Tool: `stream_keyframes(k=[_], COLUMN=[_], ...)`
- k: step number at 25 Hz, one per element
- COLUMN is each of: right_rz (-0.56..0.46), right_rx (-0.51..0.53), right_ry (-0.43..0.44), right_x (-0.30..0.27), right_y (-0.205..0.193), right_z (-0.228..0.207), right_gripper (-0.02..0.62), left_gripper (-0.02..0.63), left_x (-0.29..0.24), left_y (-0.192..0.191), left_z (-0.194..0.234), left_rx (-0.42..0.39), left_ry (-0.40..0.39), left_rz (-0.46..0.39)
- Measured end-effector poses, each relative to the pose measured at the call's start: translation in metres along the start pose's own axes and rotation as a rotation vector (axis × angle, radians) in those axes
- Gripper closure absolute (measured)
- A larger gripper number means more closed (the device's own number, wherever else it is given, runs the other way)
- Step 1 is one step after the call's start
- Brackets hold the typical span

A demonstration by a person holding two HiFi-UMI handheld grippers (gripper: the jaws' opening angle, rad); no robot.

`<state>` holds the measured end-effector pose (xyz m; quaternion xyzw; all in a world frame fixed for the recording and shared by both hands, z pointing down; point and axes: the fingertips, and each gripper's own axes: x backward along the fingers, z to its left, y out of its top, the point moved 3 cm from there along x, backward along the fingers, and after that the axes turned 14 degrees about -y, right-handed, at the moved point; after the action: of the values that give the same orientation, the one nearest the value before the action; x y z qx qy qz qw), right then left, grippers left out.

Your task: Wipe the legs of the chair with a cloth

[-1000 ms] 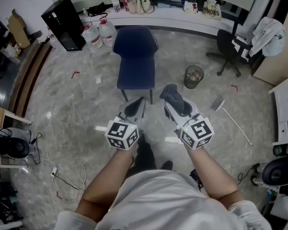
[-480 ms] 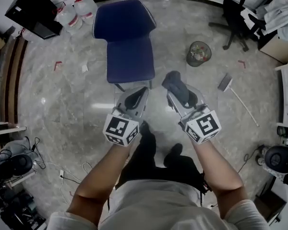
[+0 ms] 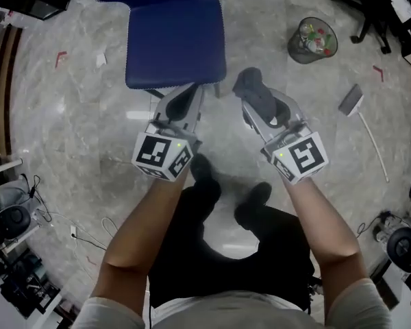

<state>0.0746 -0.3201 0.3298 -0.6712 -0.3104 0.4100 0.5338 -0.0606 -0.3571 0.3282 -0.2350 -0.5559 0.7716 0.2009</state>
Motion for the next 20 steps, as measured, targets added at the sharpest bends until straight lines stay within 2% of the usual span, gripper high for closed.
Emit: stream_keyframes(k=[3, 6, 10, 12, 15, 20], right_rz=[0.004, 0.035, 0.078, 0.070, 0.036, -0.044], right_rx=[-0.008, -0.010, 0.016, 0.045, 0.053, 0.063], right_ry=[0.015, 0.027, 0.037, 0.050, 0.030, -0.011], right_x=[-0.036, -0.072, -0.115, -0.132, -0.151, -0.184], right_y=[-0.101, -0.201, -0.298, -0.323, -0.337, -0.319], right_z=[-0.013, -0.020, -0.012, -0.006, -0.011, -0.013], right_gripper=[0.471, 0.471, 0.471, 0.471, 0.468, 0.466], left_gripper=[0.601, 0.601, 0.601, 0.601, 0.601, 0.601], left_x=[-0.015, -0.025, -0.031, -0.036, -0.051, -0.052], left_y=[-0.075, -0.140, -0.206, -0.220, -0.221, -0.218], left_z=[0.031, 0.050, 0.064, 0.069, 0.066, 0.074], left_rx=[-0.029, -0.001, -0.006, -0.013, -0.037, -0.031], left_ry=[-0.003, -0.005, -0.002, -0.008, -0.030, -0.008], left_rz=[-0.003, -0.005, 0.023, 0.026, 0.012, -0.011])
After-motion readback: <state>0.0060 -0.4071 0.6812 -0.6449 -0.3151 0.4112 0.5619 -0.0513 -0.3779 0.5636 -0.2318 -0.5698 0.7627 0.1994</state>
